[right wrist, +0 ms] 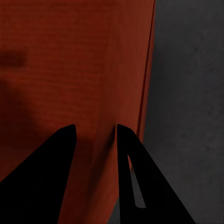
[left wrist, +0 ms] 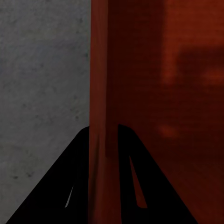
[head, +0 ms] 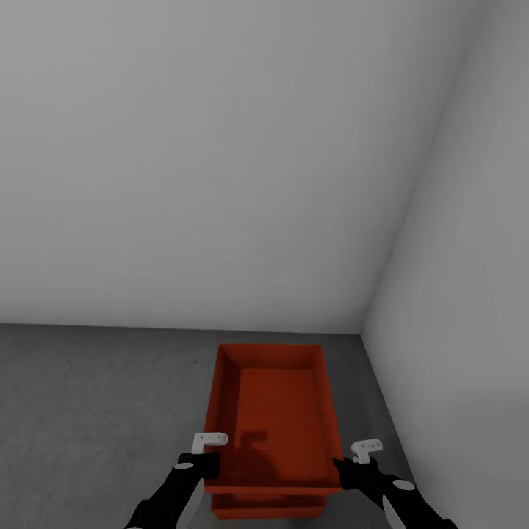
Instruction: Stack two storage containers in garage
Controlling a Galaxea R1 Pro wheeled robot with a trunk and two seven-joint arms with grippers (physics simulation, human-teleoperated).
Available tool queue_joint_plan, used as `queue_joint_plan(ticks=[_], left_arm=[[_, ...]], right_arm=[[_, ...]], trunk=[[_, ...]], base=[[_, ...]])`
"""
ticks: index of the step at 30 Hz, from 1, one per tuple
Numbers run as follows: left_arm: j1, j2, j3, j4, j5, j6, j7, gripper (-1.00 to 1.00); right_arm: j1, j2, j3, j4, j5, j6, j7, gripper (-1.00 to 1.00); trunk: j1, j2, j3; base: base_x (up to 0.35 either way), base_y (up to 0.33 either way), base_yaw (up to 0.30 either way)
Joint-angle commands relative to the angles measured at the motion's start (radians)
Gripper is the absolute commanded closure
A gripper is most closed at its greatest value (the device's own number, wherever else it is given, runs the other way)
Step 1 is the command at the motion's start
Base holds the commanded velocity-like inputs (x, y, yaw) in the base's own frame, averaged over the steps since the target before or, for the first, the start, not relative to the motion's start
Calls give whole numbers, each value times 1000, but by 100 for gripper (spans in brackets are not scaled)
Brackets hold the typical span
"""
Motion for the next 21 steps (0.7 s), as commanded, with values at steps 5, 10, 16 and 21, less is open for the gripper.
queue_joint_plan(ticks=[5,10,16,21], left_arm=[[-1,-1,67,-39,-27,8,4,100],[-1,-2,67,-39,-27,8,4,100],[-1,-2,67,-39,-27,8,4,100],[-1,-2,67,-39,-27,8,4,100]], right_arm=[[1,-1,10,-2,6,4,2,100],[1,-1,10,-2,6,2,2,100],[1,-1,10,-2,6,3,1,100],[1,-1,10,-2,6,2,2,100]], trunk=[[0,0,-1],[0,0,-1],[0,0,-1],[0,0,-1]], base=[[114,0,0],[15,0,0],[1,0,0],[0,0,0]])
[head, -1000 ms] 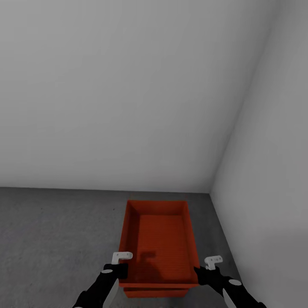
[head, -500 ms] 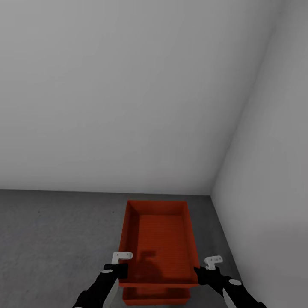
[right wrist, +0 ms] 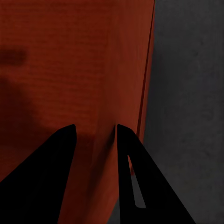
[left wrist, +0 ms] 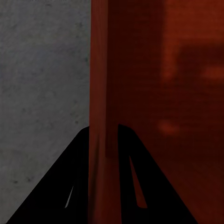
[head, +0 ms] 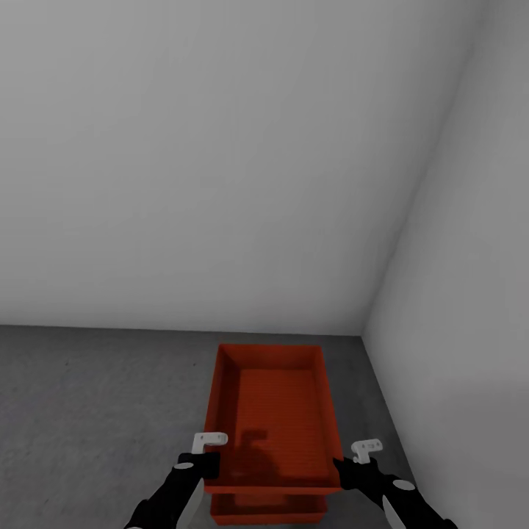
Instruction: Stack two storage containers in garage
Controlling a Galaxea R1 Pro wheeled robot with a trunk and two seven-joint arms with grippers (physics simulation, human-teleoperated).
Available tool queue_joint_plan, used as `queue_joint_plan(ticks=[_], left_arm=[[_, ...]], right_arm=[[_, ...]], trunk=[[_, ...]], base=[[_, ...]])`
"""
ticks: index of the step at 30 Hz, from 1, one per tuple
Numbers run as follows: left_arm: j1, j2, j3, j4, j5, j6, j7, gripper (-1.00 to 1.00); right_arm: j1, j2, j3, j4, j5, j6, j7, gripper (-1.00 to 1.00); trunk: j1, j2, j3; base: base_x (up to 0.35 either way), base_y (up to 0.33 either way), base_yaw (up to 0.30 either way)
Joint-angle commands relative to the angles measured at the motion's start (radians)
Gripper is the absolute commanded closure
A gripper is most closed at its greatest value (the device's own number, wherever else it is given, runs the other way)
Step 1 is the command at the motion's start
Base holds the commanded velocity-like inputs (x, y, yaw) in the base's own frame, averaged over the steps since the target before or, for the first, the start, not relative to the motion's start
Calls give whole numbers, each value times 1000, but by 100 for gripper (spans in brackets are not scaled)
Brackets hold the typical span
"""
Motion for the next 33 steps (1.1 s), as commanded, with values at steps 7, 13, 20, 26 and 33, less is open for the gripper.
queue_joint_plan(ticks=[7,13,20,26,33], left_arm=[[-1,-2,66,-38,-26,8,3,100],[-1,-2,66,-38,-26,8,3,100],[-1,-2,66,-38,-26,8,3,100],[-1,-2,66,-38,-26,8,3,100],[-1,-2,66,-38,-26,8,3,100]], right_arm=[[1,-1,10,-2,6,3,2,100],[1,-1,10,-2,6,4,1,100],[1,-1,10,-2,6,5,1,100],[1,-1,10,-2,6,4,2,100],[1,-1,10,-2,6,4,2,100]], trunk=[[8,-14,-7],[31,-56,-32],[57,-105,-64],[80,-147,-92],[107,-196,-125]], base=[[0,0,0],[0,0,0],[0,0,0],[0,0,0],[0,0,0]])
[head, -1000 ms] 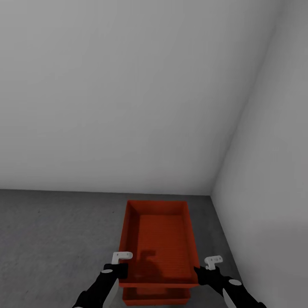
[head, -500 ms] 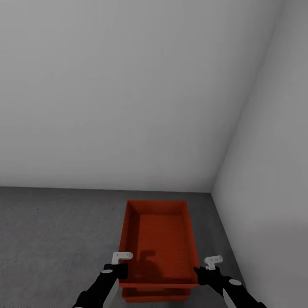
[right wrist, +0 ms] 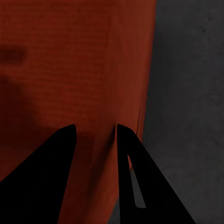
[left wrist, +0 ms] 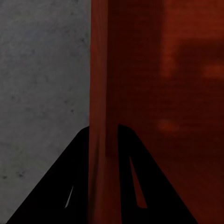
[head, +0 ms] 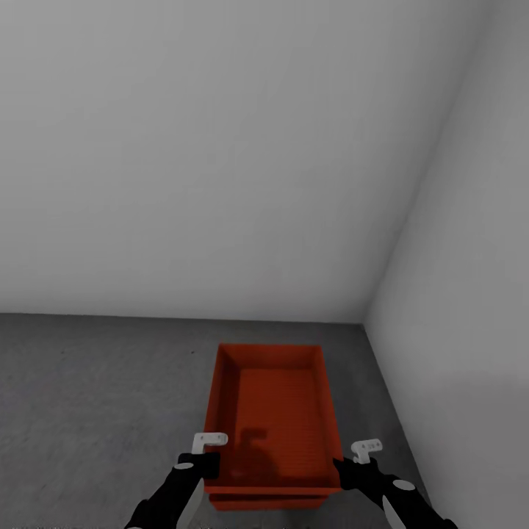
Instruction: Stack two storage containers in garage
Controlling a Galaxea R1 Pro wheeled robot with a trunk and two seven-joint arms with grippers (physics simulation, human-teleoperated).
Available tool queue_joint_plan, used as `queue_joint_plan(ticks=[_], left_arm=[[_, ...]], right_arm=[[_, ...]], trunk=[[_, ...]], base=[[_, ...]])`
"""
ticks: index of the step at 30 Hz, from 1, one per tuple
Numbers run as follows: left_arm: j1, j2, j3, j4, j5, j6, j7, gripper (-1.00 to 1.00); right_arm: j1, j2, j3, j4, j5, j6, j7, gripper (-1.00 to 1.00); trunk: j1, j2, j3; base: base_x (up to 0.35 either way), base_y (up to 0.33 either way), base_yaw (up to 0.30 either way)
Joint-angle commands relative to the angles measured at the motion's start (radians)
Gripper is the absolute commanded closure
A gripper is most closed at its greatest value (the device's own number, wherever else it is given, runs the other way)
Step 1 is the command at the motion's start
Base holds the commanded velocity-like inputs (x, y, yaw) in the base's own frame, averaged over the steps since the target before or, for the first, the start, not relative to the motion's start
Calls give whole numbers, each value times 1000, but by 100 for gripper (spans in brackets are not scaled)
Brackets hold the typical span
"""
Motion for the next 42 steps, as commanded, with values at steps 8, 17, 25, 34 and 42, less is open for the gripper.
queue_joint_plan(ticks=[8,17,25,34,42], left_arm=[[-1,-2,65,-40,-26,9,3,100],[-1,-2,65,-40,-26,9,3,100],[-1,-2,65,-40,-26,9,3,100],[-1,-2,65,-40,-26,9,3,100],[-1,-2,65,-40,-26,9,3,100]], right_arm=[[1,-1,10,-2,5,4,2,100],[1,-1,10,-2,5,3,2,100],[1,-1,10,-2,5,3,0,100],[1,-1,10,-2,5,3,1,100],[1,-1,10,-2,5,3,1,100]], trunk=[[0,-1,-7],[0,-1,-7],[0,-1,-7],[0,-1,-7],[11,-22,-18]], base=[[0,0,0],[0,0,0],[0,0,0],[0,0,0],[0,0,0]])
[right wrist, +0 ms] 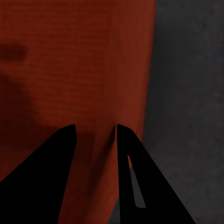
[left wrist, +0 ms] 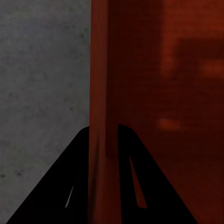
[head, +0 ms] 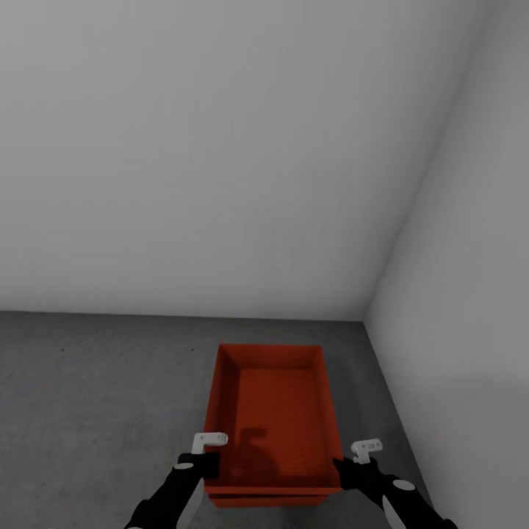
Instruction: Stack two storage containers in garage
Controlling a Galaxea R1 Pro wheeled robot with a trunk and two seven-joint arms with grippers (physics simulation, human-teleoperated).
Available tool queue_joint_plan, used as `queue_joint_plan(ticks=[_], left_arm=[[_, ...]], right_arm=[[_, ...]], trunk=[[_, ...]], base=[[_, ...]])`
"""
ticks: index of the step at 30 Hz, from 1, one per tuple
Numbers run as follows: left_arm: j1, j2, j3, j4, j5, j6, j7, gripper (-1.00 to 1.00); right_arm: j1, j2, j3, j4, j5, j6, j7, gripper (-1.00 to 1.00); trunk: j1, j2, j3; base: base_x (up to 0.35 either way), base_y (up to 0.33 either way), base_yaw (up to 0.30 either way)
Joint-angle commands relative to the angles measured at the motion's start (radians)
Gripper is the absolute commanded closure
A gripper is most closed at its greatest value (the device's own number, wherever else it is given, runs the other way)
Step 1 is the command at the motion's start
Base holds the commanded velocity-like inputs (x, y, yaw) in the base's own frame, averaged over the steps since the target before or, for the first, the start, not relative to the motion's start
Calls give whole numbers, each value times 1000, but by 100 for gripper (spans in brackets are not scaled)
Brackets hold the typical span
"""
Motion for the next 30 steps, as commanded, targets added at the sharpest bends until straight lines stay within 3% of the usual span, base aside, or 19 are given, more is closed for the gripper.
queue_joint_plan(ticks=[1,8,21,30], left_arm=[[-1,-2,65,-39,-26,9,3,100],[-1,-2,65,-39,-26,9,3,100],[-1,-2,65,-39,-26,9,3,100],[-1,-2,65,-39,-26,9,3,100]], right_arm=[[1,-1,10,-2,6,4,2,100],[1,-1,10,-2,7,4,2,100],[1,-1,10,-2,7,3,2,100],[1,-1,10,-2,7,3,2,100]], trunk=[[4,-8,-5],[23,-43,-30],[23,-43,-33],[57,-106,-61]], base=[[0,0,0],[0,0,0],[0,0,0],[0,0,0]])
